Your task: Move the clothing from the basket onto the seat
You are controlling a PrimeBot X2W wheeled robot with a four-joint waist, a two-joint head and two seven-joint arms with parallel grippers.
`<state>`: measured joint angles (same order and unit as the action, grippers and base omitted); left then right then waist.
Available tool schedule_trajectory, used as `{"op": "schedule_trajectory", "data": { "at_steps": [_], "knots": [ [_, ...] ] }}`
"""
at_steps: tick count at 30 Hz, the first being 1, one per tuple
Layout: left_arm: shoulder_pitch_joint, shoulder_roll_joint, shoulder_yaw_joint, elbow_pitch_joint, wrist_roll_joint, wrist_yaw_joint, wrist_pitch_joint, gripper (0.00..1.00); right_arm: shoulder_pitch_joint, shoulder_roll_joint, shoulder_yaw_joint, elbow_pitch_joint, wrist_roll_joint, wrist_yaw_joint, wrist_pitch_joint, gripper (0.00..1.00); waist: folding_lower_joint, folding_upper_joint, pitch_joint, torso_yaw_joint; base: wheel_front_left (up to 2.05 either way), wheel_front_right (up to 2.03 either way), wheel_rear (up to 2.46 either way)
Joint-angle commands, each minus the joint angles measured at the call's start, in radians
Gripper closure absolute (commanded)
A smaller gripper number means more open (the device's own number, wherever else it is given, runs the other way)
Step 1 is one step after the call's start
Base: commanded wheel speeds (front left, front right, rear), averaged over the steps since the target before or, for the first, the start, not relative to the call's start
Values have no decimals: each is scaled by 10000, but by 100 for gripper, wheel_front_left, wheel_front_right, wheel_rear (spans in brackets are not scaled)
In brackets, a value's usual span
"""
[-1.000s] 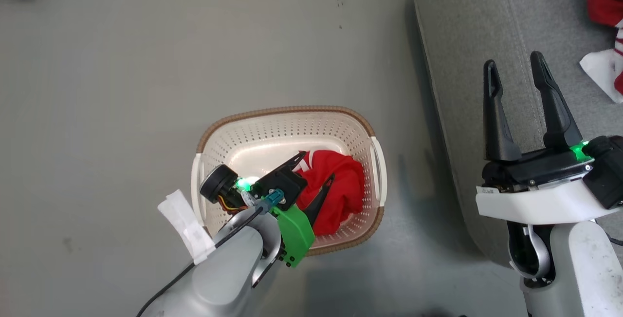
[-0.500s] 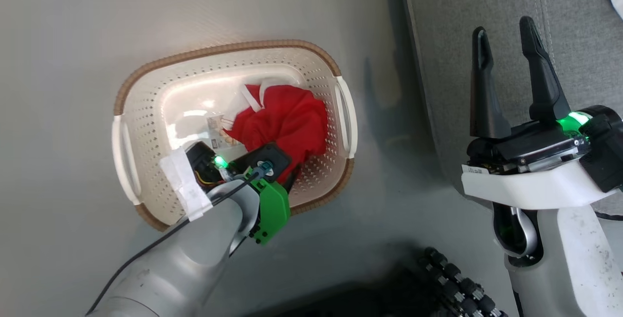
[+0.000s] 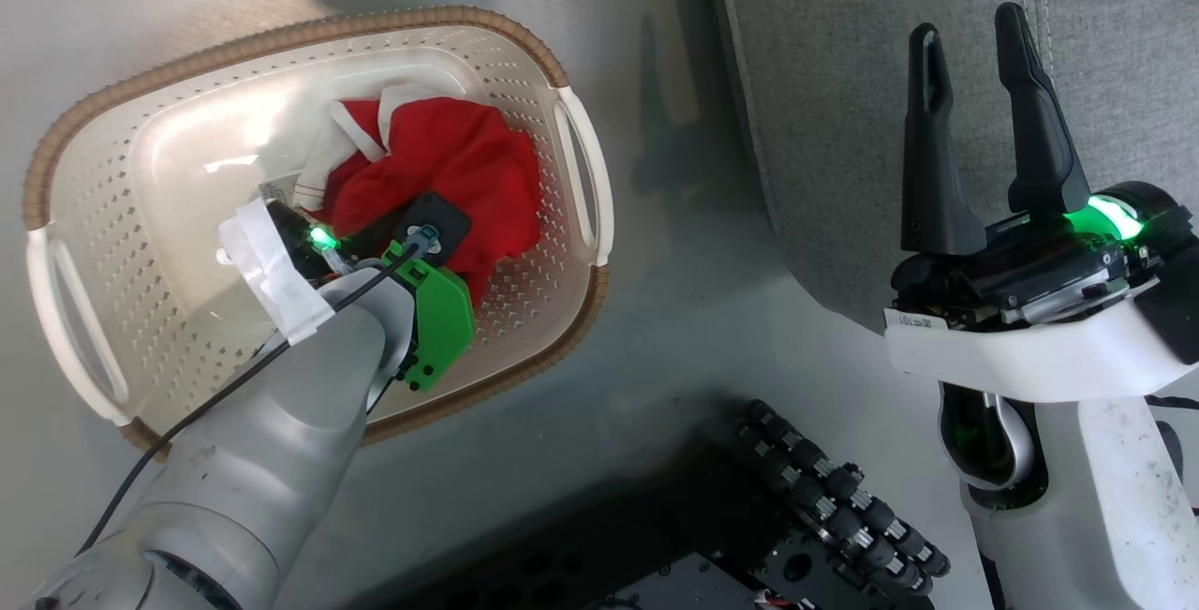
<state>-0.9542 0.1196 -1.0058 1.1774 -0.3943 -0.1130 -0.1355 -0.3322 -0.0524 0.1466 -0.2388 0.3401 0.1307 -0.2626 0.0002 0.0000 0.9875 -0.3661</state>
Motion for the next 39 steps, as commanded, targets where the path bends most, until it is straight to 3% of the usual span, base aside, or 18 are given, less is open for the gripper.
{"op": "schedule_trajectory", "data": {
  "at_steps": [1,8,9,10,18,27,32,39],
  "knots": [
    [-187,118,-18,184,-41,79,111,0,-134,26,49,-70,80,1,-29,0,-2,0,411,-409,0,0,0],
    [-366,-40,-150,637,-77,70,432,0,59,24,62,-104,172,1,-30,0,-2,0,483,-440,0,0,0],
    [-400,-37,-187,664,-38,86,324,43,74,24,45,-120,174,1,-30,0,-2,0,481,-447,0,0,0],
    [-407,-32,-189,688,-41,92,293,100,78,24,33,-124,179,1,-30,0,-2,0,478,-451,0,0,0],
    [-425,113,-240,725,-57,246,-450,100,-144,21,53,9,74,1,-30,0,-2,0,112,-412,0,0,0],
    [156,-126,1,54,-370,426,-1224,100,68,13,60,333,-741,1,-29,0,-2,0,-1539,388,0,0,0],
    [684,-238,356,-1247,-561,690,-1300,100,383,-147,-74,610,-1096,1,-29,0,-2,0,-2880,1177,0,0,0],
    [1860,154,1332,-3519,-686,1218,-1301,100,956,-439,-293,1044,-1194,1,-13,0,-2,0,-4406,2006,0,0,0]
  ]
}}
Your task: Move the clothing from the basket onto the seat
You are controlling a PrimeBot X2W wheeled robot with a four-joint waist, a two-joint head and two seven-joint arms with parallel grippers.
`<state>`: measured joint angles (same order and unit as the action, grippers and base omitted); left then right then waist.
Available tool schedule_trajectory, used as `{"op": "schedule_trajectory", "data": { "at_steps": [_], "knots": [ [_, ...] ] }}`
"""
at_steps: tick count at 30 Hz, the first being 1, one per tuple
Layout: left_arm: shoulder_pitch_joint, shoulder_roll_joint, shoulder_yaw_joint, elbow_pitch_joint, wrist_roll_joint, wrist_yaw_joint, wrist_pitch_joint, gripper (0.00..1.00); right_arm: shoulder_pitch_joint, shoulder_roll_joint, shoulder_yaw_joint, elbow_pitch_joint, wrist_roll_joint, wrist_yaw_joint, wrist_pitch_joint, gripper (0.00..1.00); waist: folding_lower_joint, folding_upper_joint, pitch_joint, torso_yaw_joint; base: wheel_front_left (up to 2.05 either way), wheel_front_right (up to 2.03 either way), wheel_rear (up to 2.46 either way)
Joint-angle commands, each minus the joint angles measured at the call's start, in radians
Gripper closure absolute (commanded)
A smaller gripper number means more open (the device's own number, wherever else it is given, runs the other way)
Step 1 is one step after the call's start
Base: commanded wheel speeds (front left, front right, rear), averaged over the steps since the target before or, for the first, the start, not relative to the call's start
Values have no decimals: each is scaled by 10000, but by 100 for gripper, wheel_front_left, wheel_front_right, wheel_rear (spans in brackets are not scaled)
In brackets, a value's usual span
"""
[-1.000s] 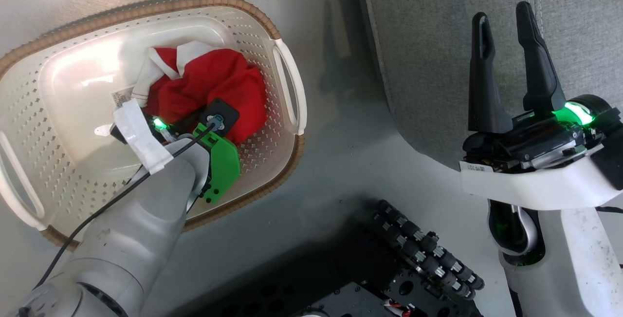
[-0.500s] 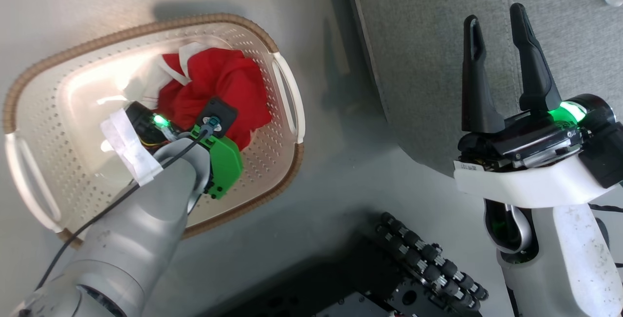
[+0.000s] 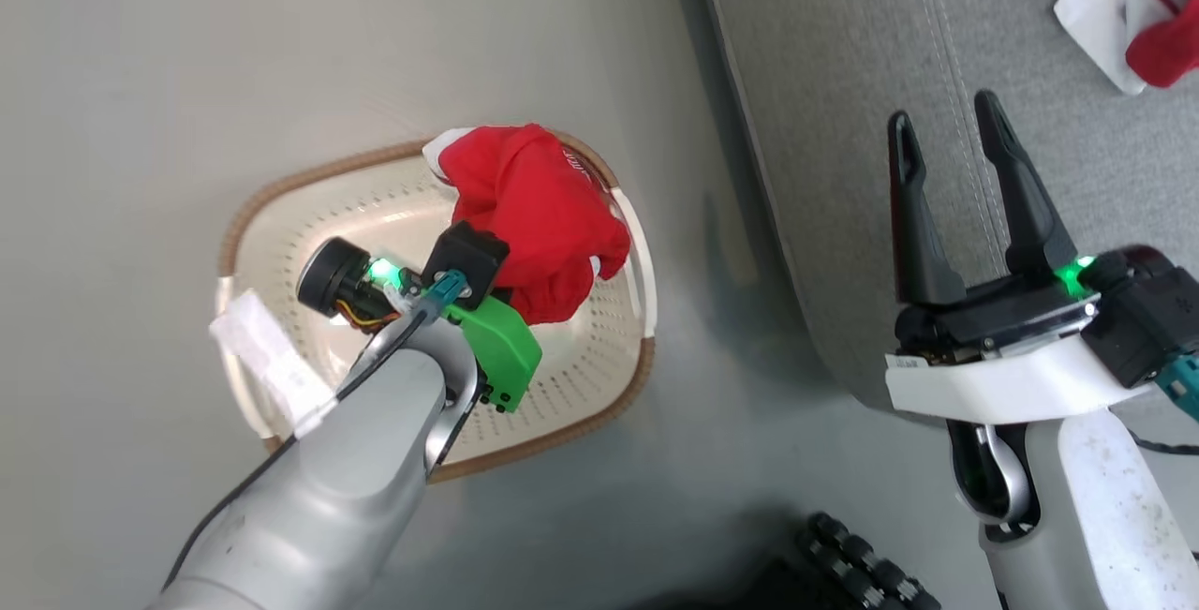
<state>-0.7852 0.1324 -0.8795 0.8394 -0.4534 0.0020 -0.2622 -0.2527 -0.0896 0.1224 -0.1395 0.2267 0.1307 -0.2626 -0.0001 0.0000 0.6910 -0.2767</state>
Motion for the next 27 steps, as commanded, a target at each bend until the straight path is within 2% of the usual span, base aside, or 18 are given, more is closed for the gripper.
{"op": "schedule_trajectory", "data": {
  "at_steps": [1,10,16,27],
  "knots": [
    [355,83,237,-449,-97,128,-34,100,251,-94,-70,84,-59,1,29,0,1,0,-1622,1197,0,0,0],
    [2185,732,2001,-3765,221,685,-34,100,1152,-176,-291,181,8,1,572,0,1,0,-3383,1911,0,0,0],
    [3116,884,3319,-6007,659,847,-35,100,1611,-188,-390,88,27,1,924,0,1,0,-4294,2205,0,0,0],
    [4618,540,4936,-8418,1221,506,-23,100,2504,-216,-274,-194,-27,1,1527,0,1,0,-5622,2339,0,0,0]
  ]
}}
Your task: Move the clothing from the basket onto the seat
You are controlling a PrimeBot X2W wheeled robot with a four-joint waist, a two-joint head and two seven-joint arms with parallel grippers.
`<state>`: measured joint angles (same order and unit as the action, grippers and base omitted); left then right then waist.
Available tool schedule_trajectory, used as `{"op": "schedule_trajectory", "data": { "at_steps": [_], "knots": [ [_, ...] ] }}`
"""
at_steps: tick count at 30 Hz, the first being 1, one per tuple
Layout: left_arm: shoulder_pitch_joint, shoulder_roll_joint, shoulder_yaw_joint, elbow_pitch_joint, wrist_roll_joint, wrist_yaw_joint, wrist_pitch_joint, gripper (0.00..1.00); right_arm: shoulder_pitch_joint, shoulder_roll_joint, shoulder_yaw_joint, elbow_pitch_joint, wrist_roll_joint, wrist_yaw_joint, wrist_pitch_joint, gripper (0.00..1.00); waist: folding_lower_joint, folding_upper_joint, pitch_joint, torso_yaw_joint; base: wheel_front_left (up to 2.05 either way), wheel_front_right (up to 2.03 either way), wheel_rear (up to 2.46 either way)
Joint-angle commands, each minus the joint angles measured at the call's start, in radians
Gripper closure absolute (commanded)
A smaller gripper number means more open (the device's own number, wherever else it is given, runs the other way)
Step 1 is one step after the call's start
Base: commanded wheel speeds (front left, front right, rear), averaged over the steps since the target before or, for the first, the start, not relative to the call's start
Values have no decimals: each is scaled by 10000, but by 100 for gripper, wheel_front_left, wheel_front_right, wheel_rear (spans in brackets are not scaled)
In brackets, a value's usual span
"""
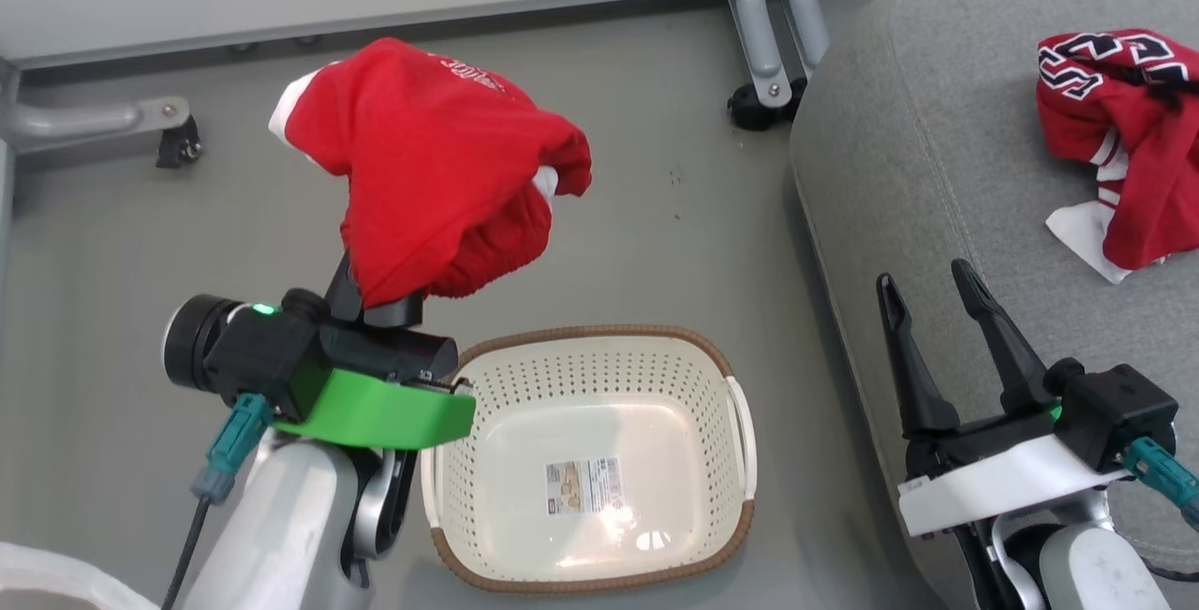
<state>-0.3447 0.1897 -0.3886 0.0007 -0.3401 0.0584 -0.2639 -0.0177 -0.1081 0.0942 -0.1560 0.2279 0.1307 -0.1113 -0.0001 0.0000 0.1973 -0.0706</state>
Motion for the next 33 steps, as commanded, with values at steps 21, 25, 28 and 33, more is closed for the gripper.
{"op": "schedule_trajectory", "data": {
  "at_steps": [21,25,28,33],
  "knots": [
    [2580,-70,-17,-924,366,-297,-6,100,1821,181,266,-680,53,1,797,0,1,0,-2087,290,0,0,0],
    [2596,-91,-13,-961,350,-312,-6,100,1830,206,286,-725,63,1,791,0,1,0,-2095,309,0,0,0],
    [2578,-93,0,-997,383,-320,-6,100,1807,205,303,-735,60,1,786,0,1,0,-2091,320,0,0,0],
    [2538,-59,-8,-1029,429,-335,-6,100,1705,180,462,-761,107,1,811,0,1,0,-2073,347,0,0,0]
  ]
}}
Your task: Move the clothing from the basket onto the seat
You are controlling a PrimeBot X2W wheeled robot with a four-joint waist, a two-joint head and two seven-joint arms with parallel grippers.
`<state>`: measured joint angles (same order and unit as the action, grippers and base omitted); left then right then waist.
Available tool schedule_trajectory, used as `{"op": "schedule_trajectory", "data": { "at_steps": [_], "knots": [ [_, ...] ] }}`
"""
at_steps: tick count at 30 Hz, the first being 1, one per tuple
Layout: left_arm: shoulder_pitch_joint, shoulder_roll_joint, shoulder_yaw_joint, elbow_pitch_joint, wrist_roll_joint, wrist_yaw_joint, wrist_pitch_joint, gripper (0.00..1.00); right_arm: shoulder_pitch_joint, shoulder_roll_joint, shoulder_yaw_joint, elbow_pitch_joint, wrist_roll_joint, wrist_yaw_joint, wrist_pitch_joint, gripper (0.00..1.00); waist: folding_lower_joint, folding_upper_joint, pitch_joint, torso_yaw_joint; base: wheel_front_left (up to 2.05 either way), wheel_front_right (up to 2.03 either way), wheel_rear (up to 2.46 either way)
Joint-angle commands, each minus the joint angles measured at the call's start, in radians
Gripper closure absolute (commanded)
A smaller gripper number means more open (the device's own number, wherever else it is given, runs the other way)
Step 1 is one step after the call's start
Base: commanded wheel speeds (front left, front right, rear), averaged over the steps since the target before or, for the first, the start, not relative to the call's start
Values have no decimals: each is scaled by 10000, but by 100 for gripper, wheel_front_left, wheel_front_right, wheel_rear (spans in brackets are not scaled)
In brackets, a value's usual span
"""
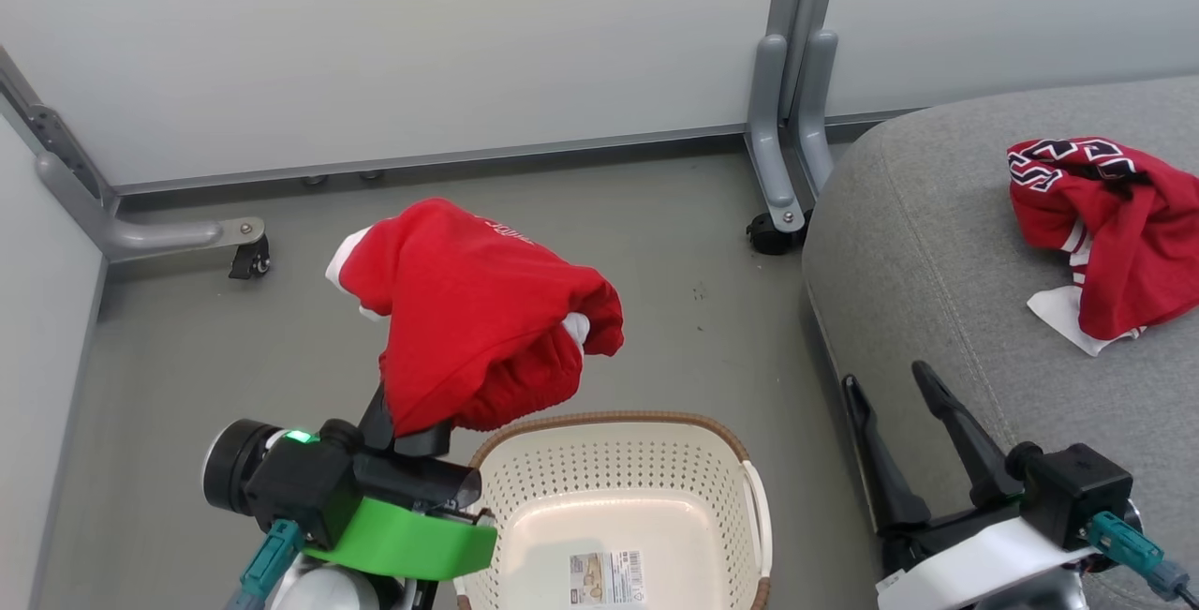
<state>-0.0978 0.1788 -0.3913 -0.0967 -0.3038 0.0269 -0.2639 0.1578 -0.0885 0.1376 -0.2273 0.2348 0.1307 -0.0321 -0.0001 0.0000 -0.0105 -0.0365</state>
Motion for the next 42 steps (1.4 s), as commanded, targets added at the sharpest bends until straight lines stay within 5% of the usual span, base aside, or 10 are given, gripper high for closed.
{"op": "schedule_trajectory", "data": {
  "at_steps": [1,16,39,40,42],
  "knots": [
    [44,54,10,-63,78,-29,-6,100,-110,-49,157,-56,76,1,36,0,1,0,16,18,0,0,0],
    [-482,-69,-568,-114,299,-305,38,100,-2747,-483,4382,1133,1540,1,-480,0,1,0,476,433,0,0,0],
    [-670,-215,-1325,-7,237,-558,141,100,-6070,-540,6596,4137,3270,1,-426,0,1,0,560,732,0,0,0],
    [-668,-219,-1348,-10,223,-559,151,100,-6196,-555,6710,4225,3305,1,-402,14,1,0,558,728,0,0,0],
    [-664,-228,-1386,-8,185,-573,166,100,-6360,-534,6806,4363,3426,1,-497,83,1,0,549,728,0,0,0]
  ]
}}
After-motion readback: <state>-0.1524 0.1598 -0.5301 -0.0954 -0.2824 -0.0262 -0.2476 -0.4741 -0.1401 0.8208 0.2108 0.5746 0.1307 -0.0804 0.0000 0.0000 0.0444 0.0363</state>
